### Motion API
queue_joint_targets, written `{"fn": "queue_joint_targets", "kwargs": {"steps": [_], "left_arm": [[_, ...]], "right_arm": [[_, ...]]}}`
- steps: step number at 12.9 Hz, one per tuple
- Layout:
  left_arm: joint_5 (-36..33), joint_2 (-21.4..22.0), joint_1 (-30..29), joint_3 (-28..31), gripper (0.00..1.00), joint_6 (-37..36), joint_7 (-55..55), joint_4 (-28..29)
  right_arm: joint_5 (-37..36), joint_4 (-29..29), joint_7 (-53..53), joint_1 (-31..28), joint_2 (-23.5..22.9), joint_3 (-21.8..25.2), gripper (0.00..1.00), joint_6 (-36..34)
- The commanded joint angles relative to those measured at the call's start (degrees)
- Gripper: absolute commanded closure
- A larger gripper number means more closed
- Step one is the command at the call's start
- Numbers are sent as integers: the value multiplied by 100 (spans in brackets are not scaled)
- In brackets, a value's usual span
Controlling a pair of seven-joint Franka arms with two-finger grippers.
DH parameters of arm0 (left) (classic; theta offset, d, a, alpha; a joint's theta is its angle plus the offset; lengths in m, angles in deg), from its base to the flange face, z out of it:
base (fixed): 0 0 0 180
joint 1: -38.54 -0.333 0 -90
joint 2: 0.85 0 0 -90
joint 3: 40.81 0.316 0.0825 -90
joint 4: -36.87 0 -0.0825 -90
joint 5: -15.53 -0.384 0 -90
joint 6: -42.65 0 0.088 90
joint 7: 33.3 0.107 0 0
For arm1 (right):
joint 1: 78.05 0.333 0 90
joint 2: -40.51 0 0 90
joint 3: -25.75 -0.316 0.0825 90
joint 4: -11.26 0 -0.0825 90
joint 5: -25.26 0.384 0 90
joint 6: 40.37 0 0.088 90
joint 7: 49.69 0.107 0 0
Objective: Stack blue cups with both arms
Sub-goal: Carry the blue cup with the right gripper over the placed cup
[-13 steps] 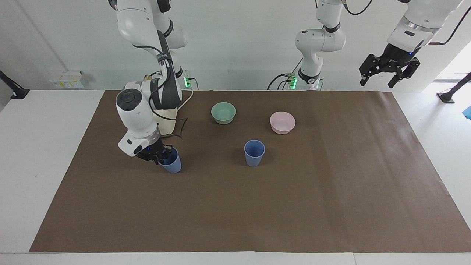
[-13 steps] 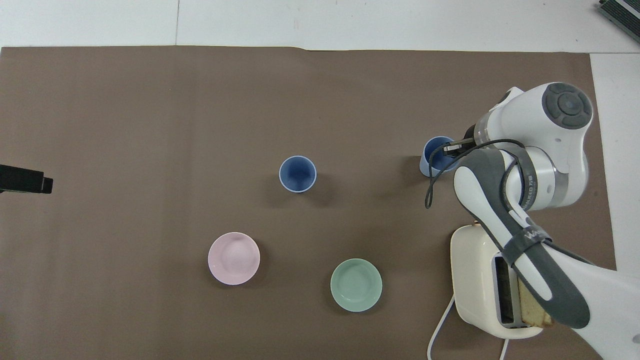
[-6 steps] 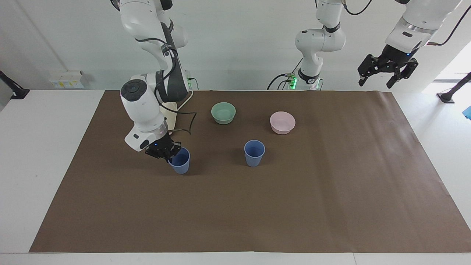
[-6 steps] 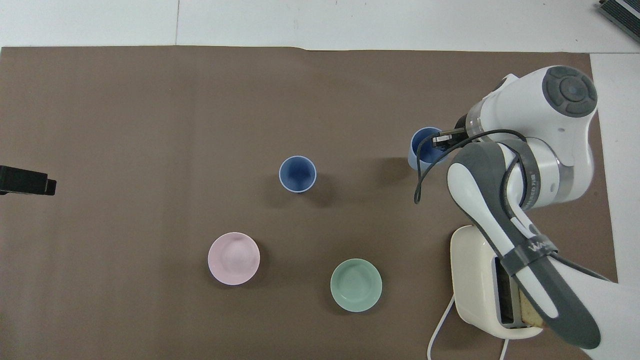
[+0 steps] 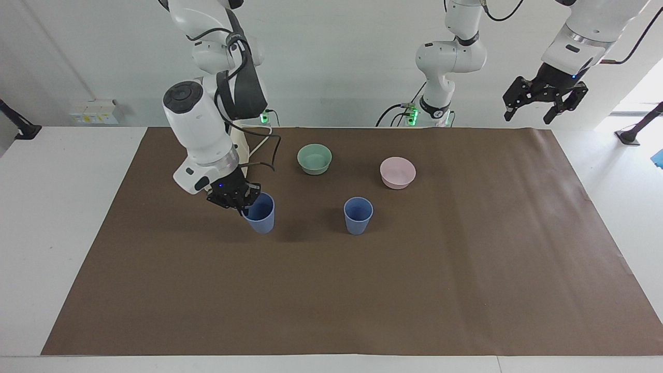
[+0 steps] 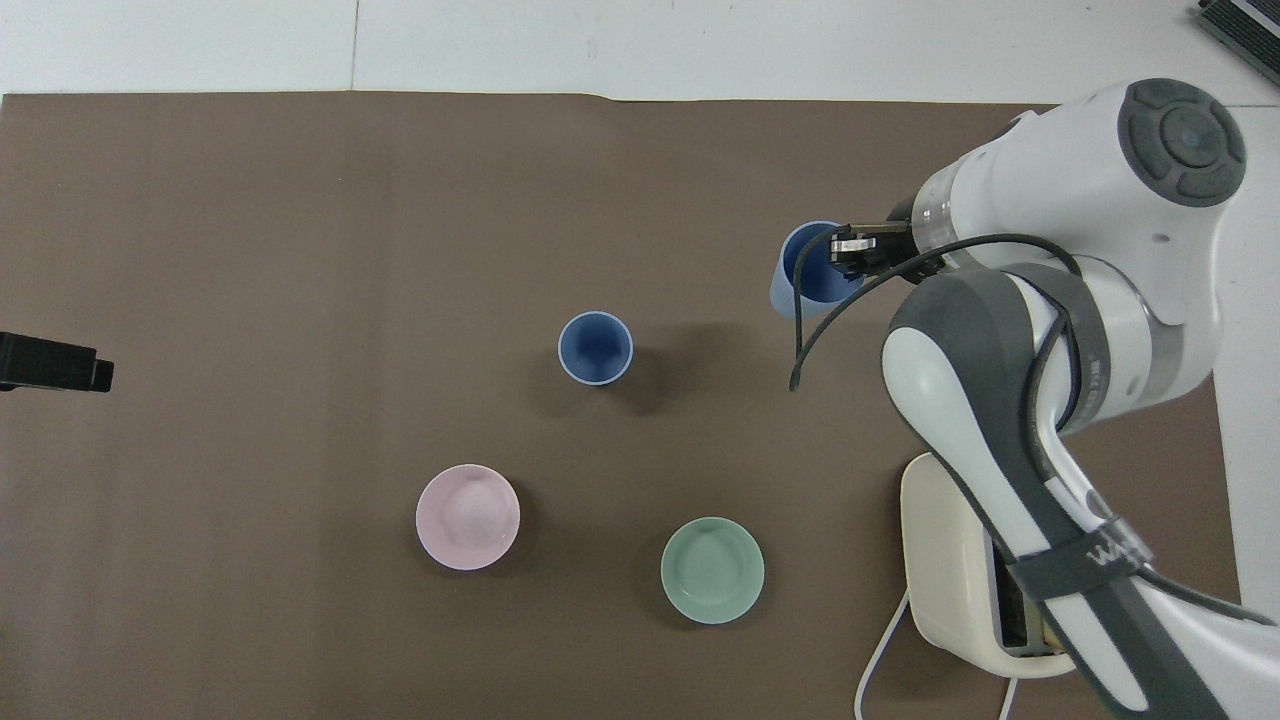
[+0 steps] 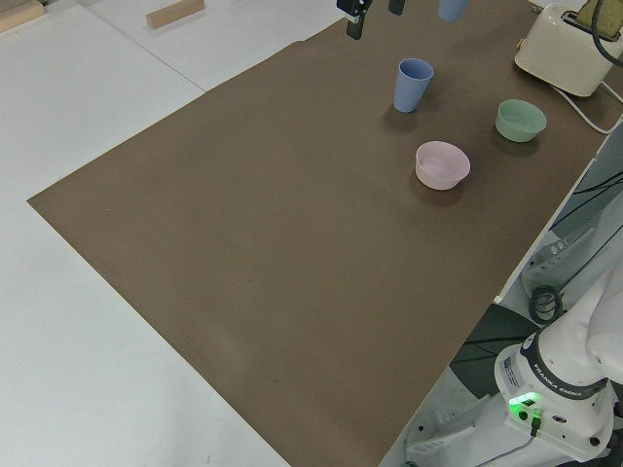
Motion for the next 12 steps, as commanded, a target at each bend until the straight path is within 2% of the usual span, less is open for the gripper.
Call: {"fn": "queue_joint_targets", "kwargs": {"steps": [1,3,6,12], "left_arm": [[25,122,-1,-10,0,-40,5,111],[25,114,-1,-10,0,-58,-3,93],[25,105,-71,-1,0,-58,-3,85],[25,105,-71,-1,0,-58,-3,85]], "right_arm": [[113,-278,491,252,-105,-10,100,-72],[122,-586,957,533,-228,-10,100,-54],[122,-622,1152,885,-228,-10,100,86],[289,-613,1319,930,-281,-405,100,474]]}}
